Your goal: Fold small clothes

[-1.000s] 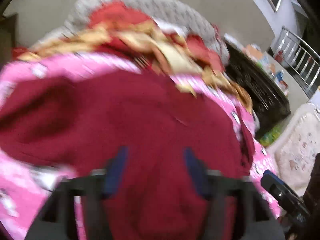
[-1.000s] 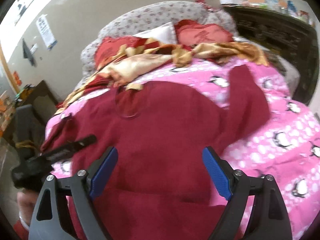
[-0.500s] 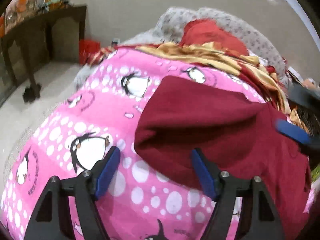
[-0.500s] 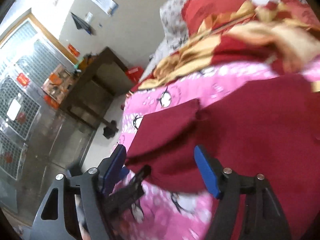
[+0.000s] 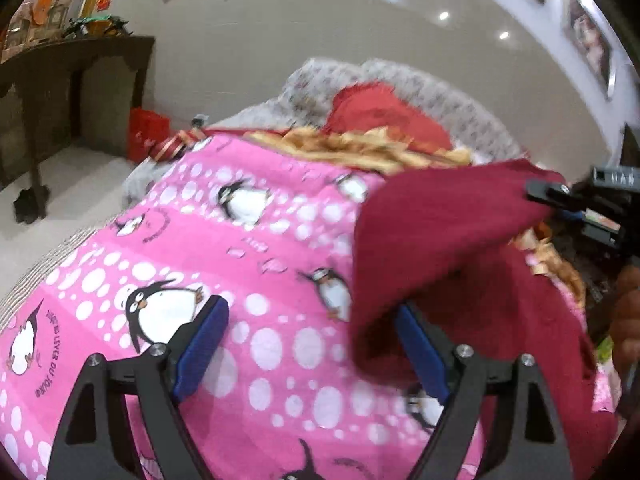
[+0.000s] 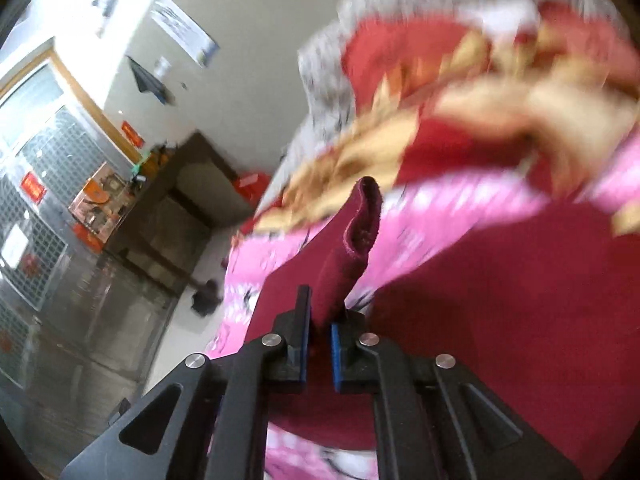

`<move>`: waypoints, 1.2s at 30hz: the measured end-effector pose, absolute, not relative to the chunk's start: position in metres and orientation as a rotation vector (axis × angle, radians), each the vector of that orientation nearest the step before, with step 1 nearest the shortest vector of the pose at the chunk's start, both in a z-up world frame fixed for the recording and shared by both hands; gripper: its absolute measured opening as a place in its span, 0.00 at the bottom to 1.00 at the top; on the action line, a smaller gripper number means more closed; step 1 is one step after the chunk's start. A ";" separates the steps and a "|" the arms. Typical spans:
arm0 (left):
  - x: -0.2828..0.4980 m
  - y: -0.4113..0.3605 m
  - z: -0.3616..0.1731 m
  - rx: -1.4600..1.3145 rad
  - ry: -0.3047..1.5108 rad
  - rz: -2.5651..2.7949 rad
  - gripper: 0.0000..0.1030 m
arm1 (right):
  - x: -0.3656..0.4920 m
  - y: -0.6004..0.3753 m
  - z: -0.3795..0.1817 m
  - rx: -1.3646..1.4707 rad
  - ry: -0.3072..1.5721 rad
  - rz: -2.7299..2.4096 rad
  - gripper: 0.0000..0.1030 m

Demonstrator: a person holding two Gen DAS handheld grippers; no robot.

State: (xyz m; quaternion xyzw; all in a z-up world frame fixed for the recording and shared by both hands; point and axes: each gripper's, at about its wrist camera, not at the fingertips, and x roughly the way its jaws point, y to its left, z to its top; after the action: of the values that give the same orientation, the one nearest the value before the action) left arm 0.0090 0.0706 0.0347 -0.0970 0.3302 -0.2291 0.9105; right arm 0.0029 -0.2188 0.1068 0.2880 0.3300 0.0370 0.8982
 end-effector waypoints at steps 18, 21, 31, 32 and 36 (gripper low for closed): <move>-0.049 0.019 0.047 -0.040 0.772 -0.575 0.85 | -0.136 -0.405 0.041 0.547 0.884 -0.482 0.30; -0.059 0.020 0.040 -0.019 0.789 -0.579 0.85 | -0.167 -0.401 0.050 0.617 0.814 -0.486 0.47; -0.053 0.033 0.012 -0.149 0.864 -0.648 0.94 | -0.263 -0.331 0.046 0.560 0.738 -0.465 0.62; -0.054 0.033 0.011 -0.150 0.861 -0.652 0.94 | -0.268 -0.328 0.038 0.555 0.733 -0.486 0.62; -0.053 0.040 0.012 -0.212 0.851 -0.704 0.94 | -0.276 -0.326 0.007 0.547 0.736 -0.542 0.62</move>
State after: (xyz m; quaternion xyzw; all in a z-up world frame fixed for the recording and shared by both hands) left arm -0.0529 0.0405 0.0122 -0.1006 0.4035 -0.3338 0.8459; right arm -0.2760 -0.3263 0.0066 0.2606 0.3510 -0.2582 0.8615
